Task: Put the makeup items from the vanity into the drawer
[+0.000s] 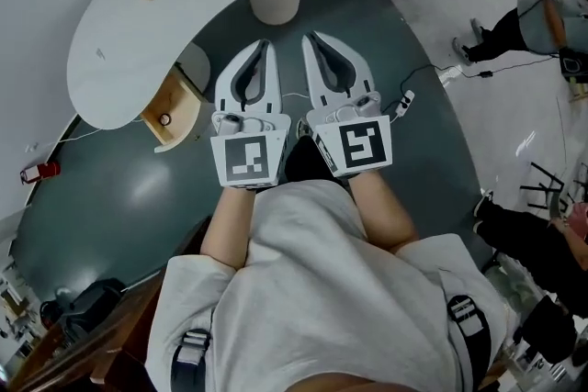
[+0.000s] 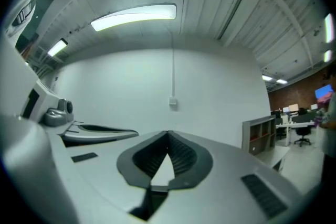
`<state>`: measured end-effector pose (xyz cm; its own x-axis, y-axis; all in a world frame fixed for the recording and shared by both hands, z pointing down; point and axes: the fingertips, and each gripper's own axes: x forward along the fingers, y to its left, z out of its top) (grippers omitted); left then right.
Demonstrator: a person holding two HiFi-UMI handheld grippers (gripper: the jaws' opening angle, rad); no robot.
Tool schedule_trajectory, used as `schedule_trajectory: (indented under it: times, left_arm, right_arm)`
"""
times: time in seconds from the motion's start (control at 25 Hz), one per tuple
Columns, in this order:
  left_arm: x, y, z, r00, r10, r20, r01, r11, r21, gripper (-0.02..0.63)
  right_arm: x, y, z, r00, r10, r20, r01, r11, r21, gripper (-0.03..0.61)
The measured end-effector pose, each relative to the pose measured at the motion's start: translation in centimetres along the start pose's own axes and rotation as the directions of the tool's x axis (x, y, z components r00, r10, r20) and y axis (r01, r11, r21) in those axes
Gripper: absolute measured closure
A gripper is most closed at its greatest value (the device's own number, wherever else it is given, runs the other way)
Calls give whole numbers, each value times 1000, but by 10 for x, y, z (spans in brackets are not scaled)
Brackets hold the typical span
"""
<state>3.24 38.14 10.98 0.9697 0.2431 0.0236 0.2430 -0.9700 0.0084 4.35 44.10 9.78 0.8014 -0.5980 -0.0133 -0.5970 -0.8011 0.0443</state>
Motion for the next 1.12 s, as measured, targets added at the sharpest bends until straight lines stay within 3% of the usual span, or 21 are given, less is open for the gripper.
schedule_trajectory:
  times: [0.16, 0.32, 0.6, 0.84, 1.12]
  left_arm:
    - [30, 18, -5, 993, 112, -29, -112, 994, 1, 607]
    - [35, 48, -9, 975, 219, -47, -219, 976, -5, 607]
    - [0, 140, -20, 896, 440, -65, -442, 897, -21, 607]
    - [-20, 222, -28, 845, 534, -23, -534, 842, -73, 607]
    - [-20, 287, -35, 843, 537, -29, -537, 840, -78, 607]
  right_arm:
    - [42, -17, 0, 994, 107, 9, -107, 994, 20, 565]
    - [77, -5, -7, 977, 212, 2, -212, 977, 31, 565]
    - [137, 68, -17, 908, 418, -10, -418, 908, 40, 565]
    - [189, 133, -29, 859, 509, -53, -509, 861, 0, 565]
    - [245, 168, -33, 850, 518, -97, -522, 852, -23, 565]
